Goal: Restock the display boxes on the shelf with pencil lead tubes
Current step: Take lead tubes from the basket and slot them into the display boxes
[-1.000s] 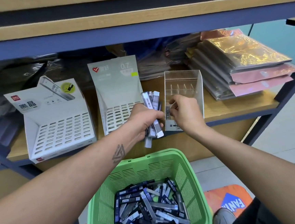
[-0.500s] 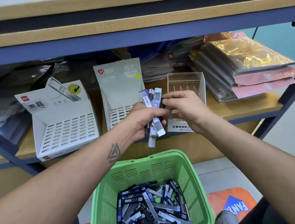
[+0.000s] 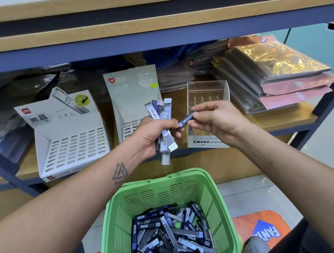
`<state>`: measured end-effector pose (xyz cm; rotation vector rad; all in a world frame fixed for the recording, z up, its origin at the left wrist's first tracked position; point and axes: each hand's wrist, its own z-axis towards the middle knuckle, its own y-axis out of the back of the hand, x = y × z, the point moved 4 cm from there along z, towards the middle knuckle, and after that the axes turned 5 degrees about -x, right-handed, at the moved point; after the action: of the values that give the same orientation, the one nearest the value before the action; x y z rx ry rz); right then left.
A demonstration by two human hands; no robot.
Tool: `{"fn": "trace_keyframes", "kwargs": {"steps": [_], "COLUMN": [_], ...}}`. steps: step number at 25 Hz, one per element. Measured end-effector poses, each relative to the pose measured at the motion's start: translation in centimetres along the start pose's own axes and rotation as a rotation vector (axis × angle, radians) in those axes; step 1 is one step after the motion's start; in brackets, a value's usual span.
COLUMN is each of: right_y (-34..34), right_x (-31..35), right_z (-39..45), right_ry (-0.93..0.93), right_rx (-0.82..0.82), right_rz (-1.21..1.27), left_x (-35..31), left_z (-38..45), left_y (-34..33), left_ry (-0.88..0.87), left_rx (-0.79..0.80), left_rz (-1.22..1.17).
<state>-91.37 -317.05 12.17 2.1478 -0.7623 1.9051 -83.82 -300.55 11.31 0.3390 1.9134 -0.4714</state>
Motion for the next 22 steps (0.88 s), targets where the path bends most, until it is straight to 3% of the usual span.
{"fn": "trace_keyframes", "kwargs": {"steps": [5, 9, 15, 18, 22], "right_y": [0.3, 0.2, 0.5, 0.2, -1.2], "right_x": [0.0, -0.3, -0.5, 0.0, 0.4], "right_z": [0.0, -0.3, -0.3, -0.4, -0.7], "right_ry": [0.025, 0.057, 0.147, 0.262, 0.626], "right_rx": [0.045, 0.087, 0.089, 0.099, 0.017], "right_rz": [0.009, -0.097, -0.320, -0.527, -1.104], "left_x": [0.1, -0.5, -1.2, -1.4, -1.5], "left_z": [0.3, 0.6, 0.1, 0.0, -0.1], "left_y": [0.3, 0.7, -0.1, -0.7, -2.0], "left_ry": [0.058, -0.076, -0.201, -0.221, -0.200], "left_rx": [-0.022, -0.148, -0.166, -0.179, -0.193], "left_rz": [-0.047, 0.002, 0.134, 0.184, 0.186]}}
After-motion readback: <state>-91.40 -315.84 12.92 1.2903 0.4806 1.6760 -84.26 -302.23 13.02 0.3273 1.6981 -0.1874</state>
